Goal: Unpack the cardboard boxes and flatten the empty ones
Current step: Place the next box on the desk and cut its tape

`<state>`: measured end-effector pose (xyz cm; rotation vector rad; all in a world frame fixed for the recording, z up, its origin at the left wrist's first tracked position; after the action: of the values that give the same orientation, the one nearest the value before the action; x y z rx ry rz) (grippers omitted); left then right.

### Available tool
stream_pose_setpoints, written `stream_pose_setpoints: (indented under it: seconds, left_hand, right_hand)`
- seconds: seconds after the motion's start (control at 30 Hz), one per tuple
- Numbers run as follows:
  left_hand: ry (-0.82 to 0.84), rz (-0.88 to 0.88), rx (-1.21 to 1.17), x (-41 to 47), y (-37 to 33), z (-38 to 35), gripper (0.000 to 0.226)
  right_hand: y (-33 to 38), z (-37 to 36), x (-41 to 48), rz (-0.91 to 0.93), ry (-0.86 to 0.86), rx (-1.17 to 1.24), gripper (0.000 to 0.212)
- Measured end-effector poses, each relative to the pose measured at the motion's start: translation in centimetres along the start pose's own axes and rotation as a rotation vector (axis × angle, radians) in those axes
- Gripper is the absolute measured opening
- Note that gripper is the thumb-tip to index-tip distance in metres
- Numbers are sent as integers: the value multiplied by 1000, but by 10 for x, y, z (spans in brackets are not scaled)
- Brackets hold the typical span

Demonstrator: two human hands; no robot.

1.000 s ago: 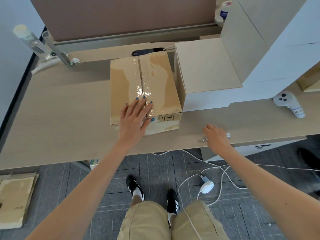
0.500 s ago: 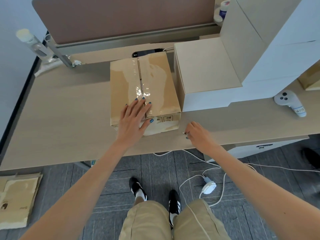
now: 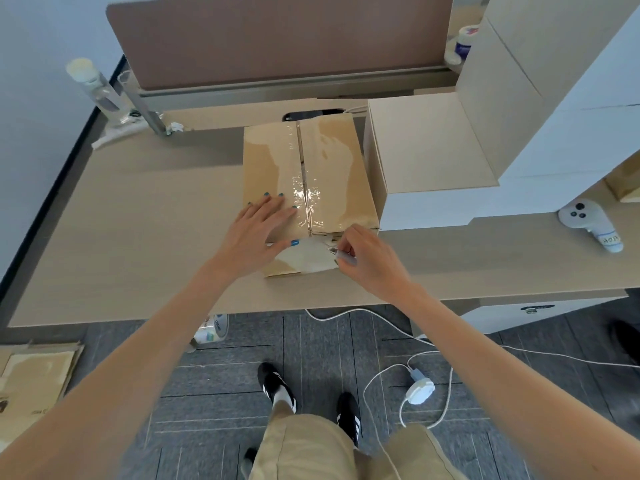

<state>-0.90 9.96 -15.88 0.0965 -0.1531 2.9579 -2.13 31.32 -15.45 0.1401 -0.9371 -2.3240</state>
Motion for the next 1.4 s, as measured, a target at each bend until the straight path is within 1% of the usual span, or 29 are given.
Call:
stream_pose_setpoints:
  seconds: [0.17,0.23,0.3,0.37,0.53,0.87,0.97,1.13,1.27,1.4]
  left_hand:
    - [-17,-207,199,4,0,7,61]
    - [-57,-257,264,4,-4,11,58]
    - [-62,-277,294,3,-5,9,55]
    - [-45,-269,288,2,-3,4,54]
    - [-8,-265,337,4,0,-4,54]
    - [-6,-248,395,5,-2,-6,58]
    - [-44,-233,391,4,-2,-8,57]
    - [-140,-196,355,1,-5,-10,66]
    - [-210,-198,352,0,-5,-11,56]
    - [-242,-176,366,-1,-3,-12,55]
  right_hand:
    - [21,-2,10,114,-13,-17,9]
    - [25,-7,10,135,1,-34,8]
    - [26,-10,10,137,-15,-32,7]
    - [25,-10,12,139,-28,-24,8]
    - [21,-11,17,144,16,-20,8]
    - [31,-14,22,188,-21,-63,7]
    - [33,-18,21,179,-40,-127,10]
    - [30,-19,17,63,-96,-91,8]
    - [27,-14,17,-12,-89,-65,4]
    - [25,-13,16,-54,-85,-42,6]
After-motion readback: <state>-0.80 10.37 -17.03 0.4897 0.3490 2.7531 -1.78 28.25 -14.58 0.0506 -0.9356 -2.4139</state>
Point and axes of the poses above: each hand's wrist, its own x-axis towards the middle knuckle, its own z-axis out of the back of the hand, y = z × x, the point moved 6 cm from there along x, towards the middle knuckle, and after that the axes turned 6 degrees about x, right-handed, at the moved point
